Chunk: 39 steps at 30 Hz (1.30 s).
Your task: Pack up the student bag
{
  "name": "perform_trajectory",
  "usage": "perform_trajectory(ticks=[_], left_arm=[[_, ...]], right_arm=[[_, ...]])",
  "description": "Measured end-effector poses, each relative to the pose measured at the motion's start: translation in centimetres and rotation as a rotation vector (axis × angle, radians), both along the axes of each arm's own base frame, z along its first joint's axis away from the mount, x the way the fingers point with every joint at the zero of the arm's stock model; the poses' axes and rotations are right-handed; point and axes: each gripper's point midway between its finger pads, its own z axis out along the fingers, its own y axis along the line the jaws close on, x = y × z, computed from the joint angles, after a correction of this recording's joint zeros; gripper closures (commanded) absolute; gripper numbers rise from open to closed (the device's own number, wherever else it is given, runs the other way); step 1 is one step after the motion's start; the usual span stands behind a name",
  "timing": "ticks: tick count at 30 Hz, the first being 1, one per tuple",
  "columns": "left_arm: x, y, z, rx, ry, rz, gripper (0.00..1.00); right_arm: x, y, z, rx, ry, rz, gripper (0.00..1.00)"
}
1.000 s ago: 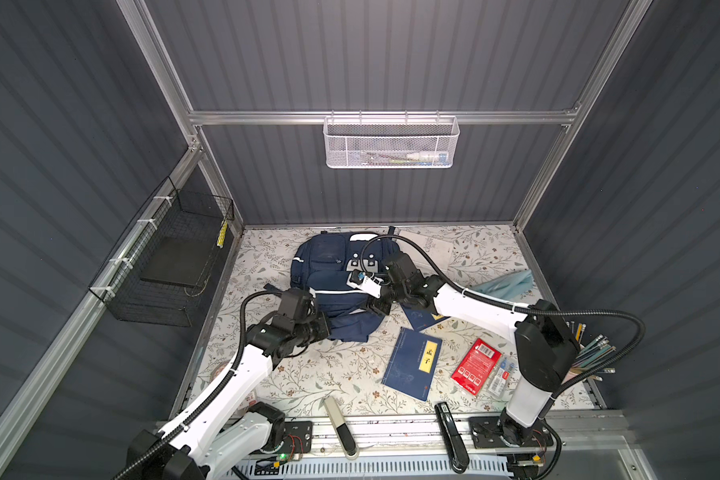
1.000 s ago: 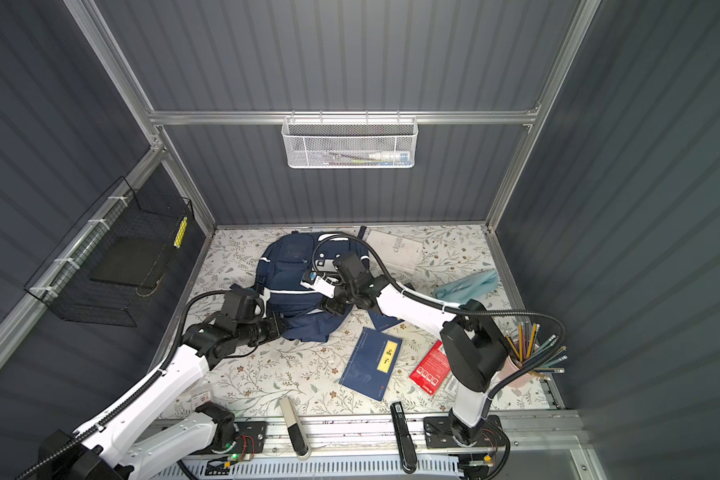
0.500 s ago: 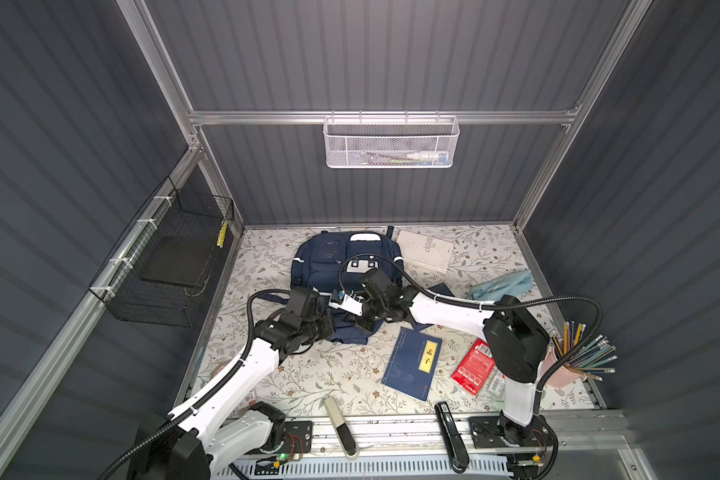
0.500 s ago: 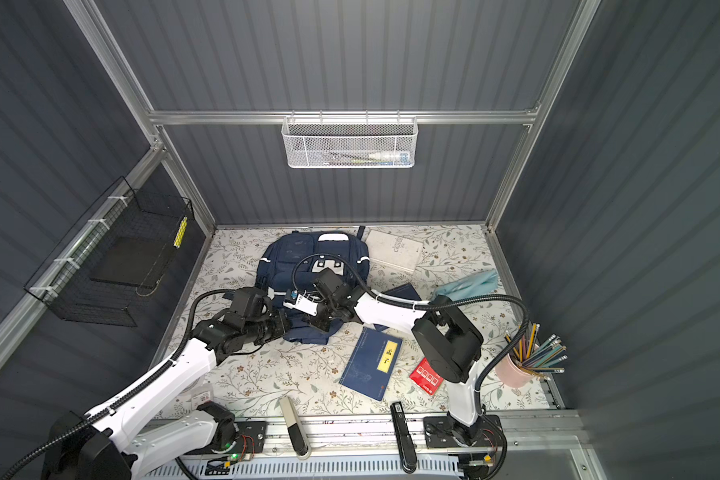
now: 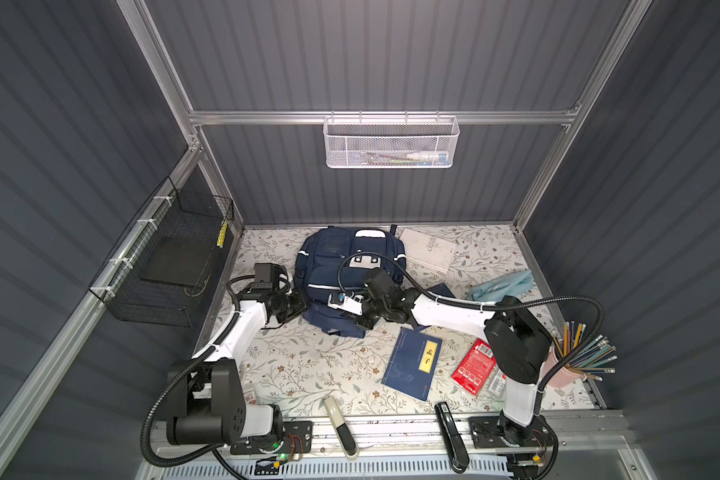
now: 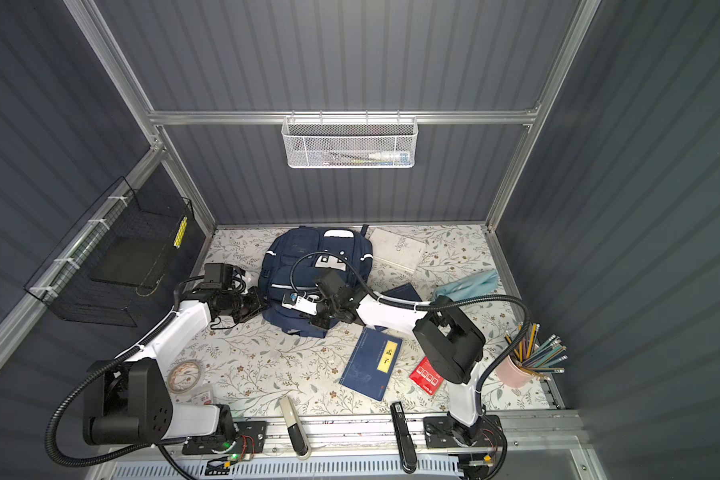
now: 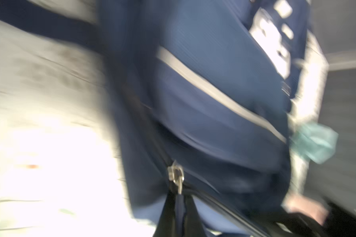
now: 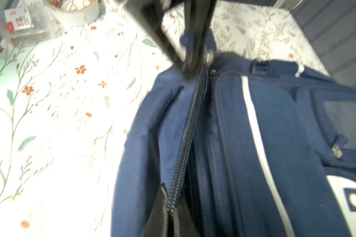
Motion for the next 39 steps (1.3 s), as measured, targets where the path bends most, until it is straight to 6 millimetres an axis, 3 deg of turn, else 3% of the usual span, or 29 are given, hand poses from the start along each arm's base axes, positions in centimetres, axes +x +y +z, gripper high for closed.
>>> perform_trajectory(ticks=[2,6,8,9,12,15,17,20,23,25,27,29,32,39], left_arm=[[0.3,1.5,-0.1,0.016,-0.011,0.038,1.00],[0.4,1.3,0.0,-0.031,-0.042,0.026,1.00],[0.0,0.7,0.1,-0.027,-0.066,0.013,1.00],[-0.3,0.6,0.1,0.001,-0.074,0.017,1.00],[-1.3,-0.8,1.0,0.017,-0.123,0.016,1.00],[-3.2,-2.6,2.3,0.000,-0.163,-0.004,1.00],[-4.1,-3.7,2.9,-0.015,-0.178,-0.018,1.00],[-5.2,-5.1,3.3,-0.042,-0.175,-0.043,1.00],[-5.7,-5.7,3.1,-0.046,-0.155,-0.050,1.00],[-6.0,-5.7,2.8,-0.041,-0.143,-0.049,1.00],[-6.1,-5.6,2.7,-0.033,-0.136,-0.046,1.00],[-6.1,-5.4,2.5,-0.025,-0.131,-0.041,1.00],[-5.9,-5.3,2.1,-0.011,-0.122,-0.035,1.00],[-4.5,-2.9,-0.7,-0.039,-0.052,-0.006,1.00]], right_arm=[[0.2,-0.6,0.6,0.020,0.006,-0.001,1.00],[0.9,-1.4,1.8,0.057,0.010,-0.001,0.98],[1.1,-1.9,1.5,0.048,0.029,-0.014,0.68],[1.3,-2.4,1.2,0.030,0.043,-0.030,0.58],[2.4,-3.6,1.1,-0.007,0.087,-0.112,0.44],[2.7,-3.7,2.4,0.014,0.141,-0.188,0.33],[1.7,-3.2,3.6,0.043,0.164,-0.204,0.29],[-1.0,-0.7,5.5,0.094,0.162,-0.169,0.27],[-3.2,2.0,5.6,0.095,0.170,-0.127,0.29],[-2.9,3.6,4.9,0.074,0.178,-0.130,0.35],[-1.5,4.6,3.6,0.042,0.175,-0.152,0.53],[-0.5,4.5,2.0,-0.002,0.186,-0.175,0.80],[-0.5,4.2,0.6,-0.046,0.215,-0.177,1.00],[-1.9,5.2,1.2,-0.022,0.192,-0.079,1.00]])
